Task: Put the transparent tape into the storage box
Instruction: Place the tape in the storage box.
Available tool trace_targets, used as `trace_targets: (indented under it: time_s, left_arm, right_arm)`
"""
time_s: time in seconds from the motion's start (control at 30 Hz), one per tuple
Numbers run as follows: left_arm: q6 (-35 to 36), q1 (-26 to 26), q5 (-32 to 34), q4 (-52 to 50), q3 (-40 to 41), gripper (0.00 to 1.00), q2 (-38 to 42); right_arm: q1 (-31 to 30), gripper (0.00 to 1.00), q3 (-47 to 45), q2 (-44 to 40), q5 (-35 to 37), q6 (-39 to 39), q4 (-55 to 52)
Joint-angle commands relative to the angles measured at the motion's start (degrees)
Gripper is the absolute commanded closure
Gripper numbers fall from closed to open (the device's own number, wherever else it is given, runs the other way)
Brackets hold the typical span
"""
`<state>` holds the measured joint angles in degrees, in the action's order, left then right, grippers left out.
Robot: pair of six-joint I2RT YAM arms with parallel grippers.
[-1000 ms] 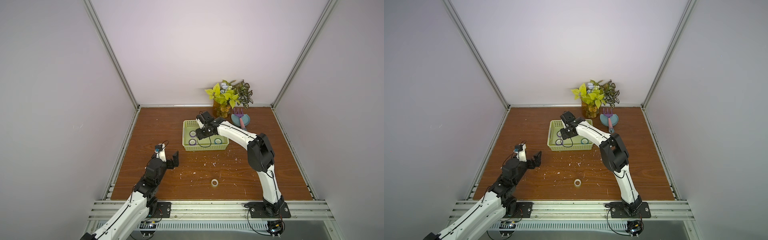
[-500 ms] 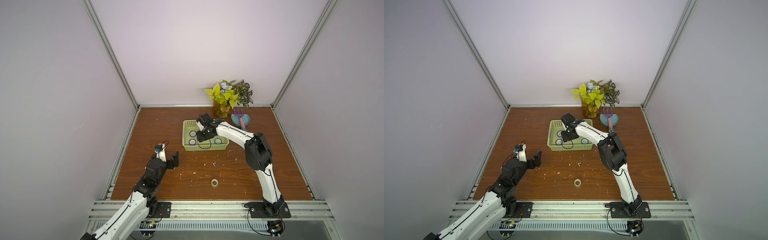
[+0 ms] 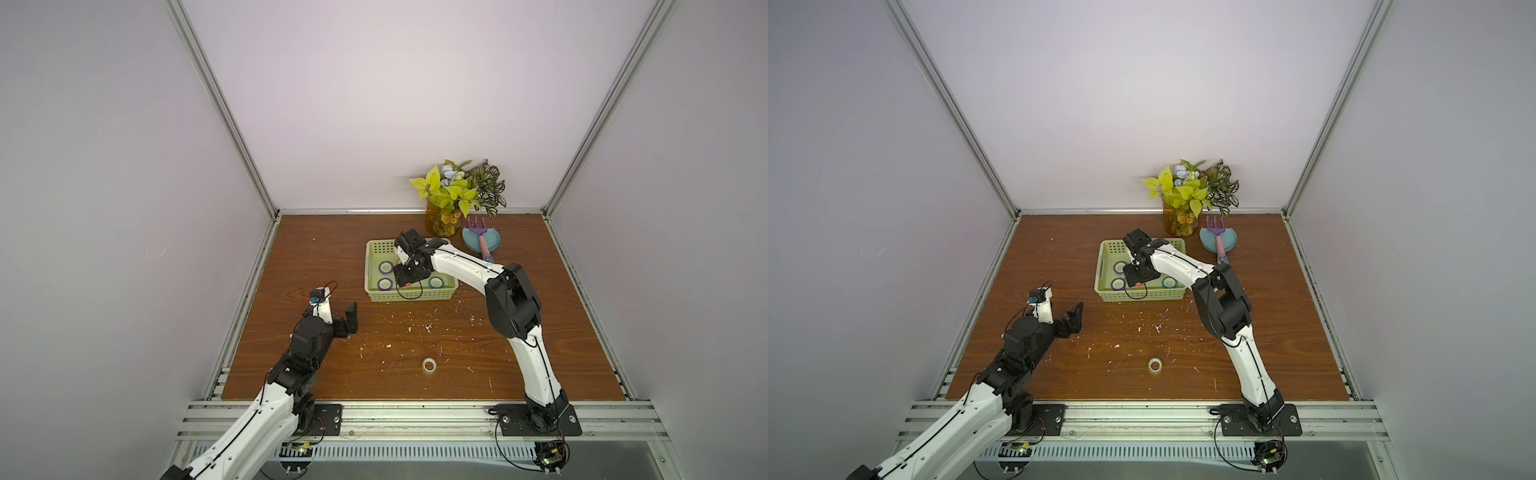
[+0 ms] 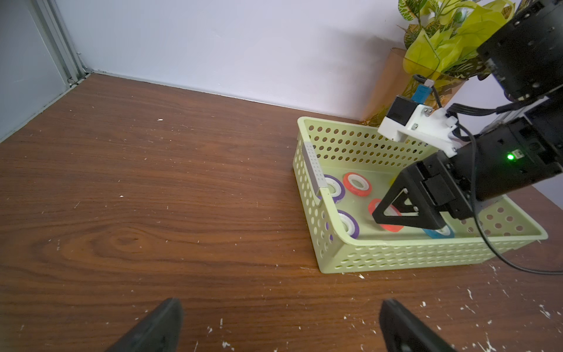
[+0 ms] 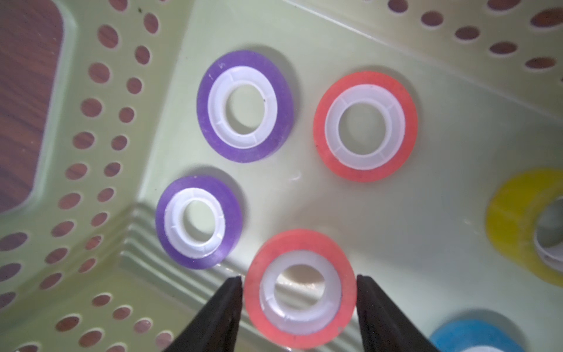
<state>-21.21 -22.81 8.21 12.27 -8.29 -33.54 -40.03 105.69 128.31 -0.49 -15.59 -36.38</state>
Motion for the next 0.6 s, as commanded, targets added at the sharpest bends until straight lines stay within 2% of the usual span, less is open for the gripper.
trace_targets:
  time_s: [0.0,0.27,0.57]
  left_arm:
    - [0.41,0.48,-0.12,1.15,0.30,0.00,0.32]
    - [0.41,0.48,-0.01,1.18,0.30,0.00,0.35]
    - [0.41,0.48,0.01,1.15,0.30,0.00,0.42]
  right_arm:
    - [0.21,0.29,2.44,-1.68,0.12,0.29,-2.13]
    - [0.23,0.22,2.19,-7.13,3.06,0.40,-3.59]
    - [0.25,0.17,-5.84,-18.11,6.29,-0.80,-2.59]
